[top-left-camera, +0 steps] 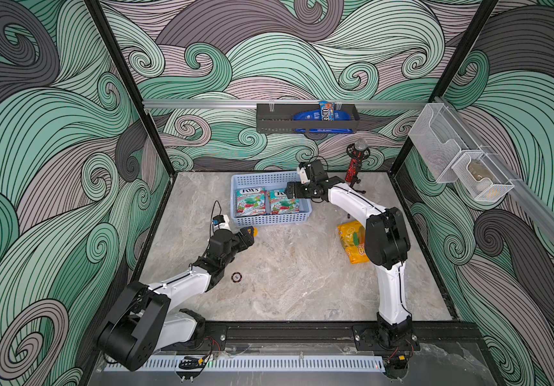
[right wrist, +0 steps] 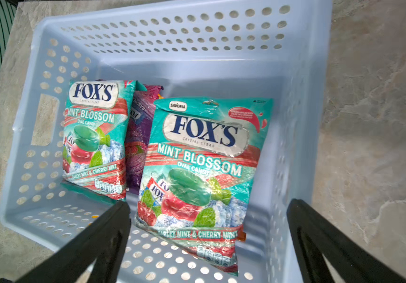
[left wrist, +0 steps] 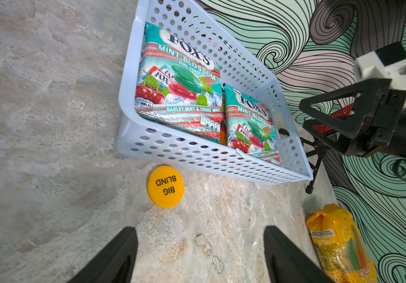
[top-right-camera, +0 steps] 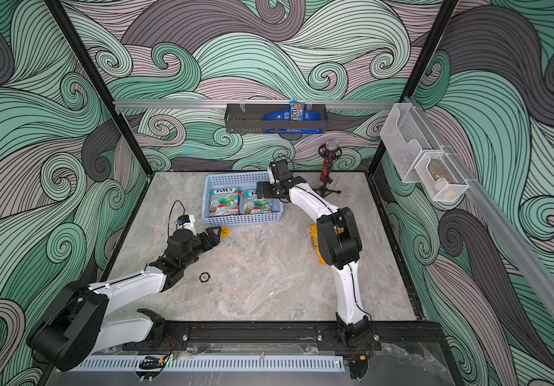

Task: Put the candies in the basket
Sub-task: Place the candy in the basket, then pick up the candy at the center of the board.

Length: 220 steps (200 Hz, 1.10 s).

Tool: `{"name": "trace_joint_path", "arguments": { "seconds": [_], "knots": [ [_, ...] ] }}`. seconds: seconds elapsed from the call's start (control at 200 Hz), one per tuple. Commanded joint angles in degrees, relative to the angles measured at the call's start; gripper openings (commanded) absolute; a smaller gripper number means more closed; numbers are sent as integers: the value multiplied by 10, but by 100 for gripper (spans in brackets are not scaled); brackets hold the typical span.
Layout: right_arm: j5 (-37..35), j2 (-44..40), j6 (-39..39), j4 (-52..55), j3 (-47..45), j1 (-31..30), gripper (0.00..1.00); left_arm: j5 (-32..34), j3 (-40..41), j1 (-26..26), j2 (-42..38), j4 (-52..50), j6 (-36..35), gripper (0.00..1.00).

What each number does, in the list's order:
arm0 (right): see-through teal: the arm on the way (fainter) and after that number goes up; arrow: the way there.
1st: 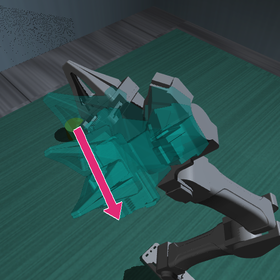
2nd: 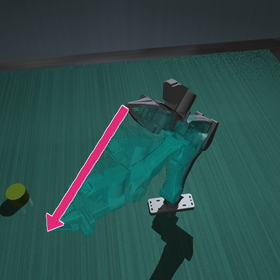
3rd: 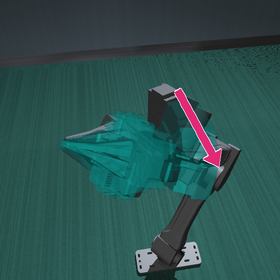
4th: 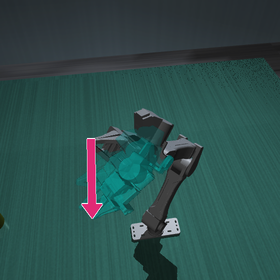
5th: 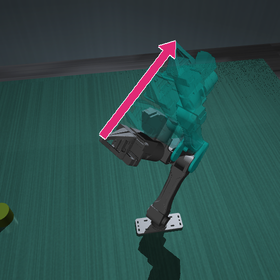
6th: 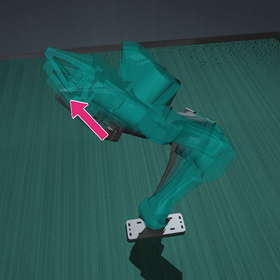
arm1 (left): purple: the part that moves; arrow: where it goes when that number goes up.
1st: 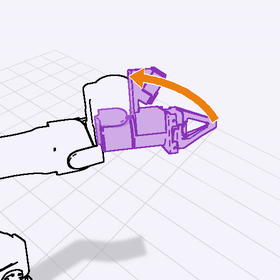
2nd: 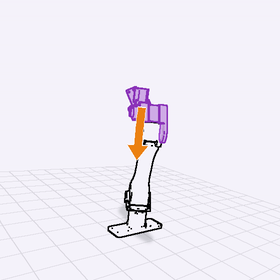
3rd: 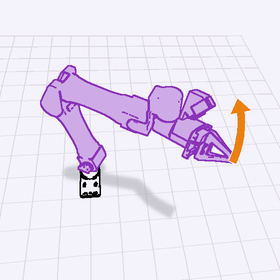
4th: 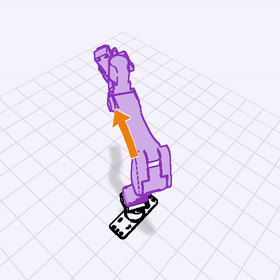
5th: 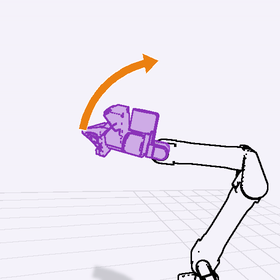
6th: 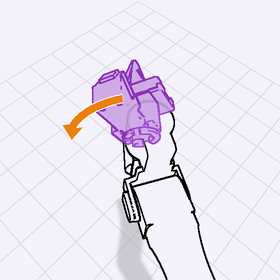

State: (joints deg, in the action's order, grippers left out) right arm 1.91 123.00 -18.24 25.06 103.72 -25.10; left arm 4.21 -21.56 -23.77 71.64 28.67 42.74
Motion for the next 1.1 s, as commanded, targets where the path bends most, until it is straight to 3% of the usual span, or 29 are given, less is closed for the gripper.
{"name": "trace_joint_path", "arguments": {
  "seconds": [0.0, 0.22, 0.345, 0.405, 0.525, 0.64, 0.831, 1.096],
  "knots": [
    [-3, -36, 0, 4, -19, -13, 100, -11, -27, -2, 9, -18, -14, 83],
    [-11, -182, 5, 9, -133, -6, 100, -11, -28, -2, -11, -37, -28, 84],
    [-78, -273, 8, 9, -245, 1, 100, -188, 3, -15, -4, 109, -64, 85],
    [-109, -308, 2, 11, -303, 9, 100, -240, -9, -52, 17, 132, -89, 85],
    [-152, -396, -19, 13, -414, 35, 100, -218, -56, -128, 49, 77, -141, 85],
    [-203, -462, -33, 14, -493, 67, 100, -190, -54, -146, 59, 89, -135, 85],
    [-225, -448, -36, 25, -544, 128, 100, -187, -56, -145, 89, 94, -125, 85],
    [-185, -370, -46, 16, -549, 106, 100, -165, -61, -145, 89, 79, -133, 85]
  ]
}}
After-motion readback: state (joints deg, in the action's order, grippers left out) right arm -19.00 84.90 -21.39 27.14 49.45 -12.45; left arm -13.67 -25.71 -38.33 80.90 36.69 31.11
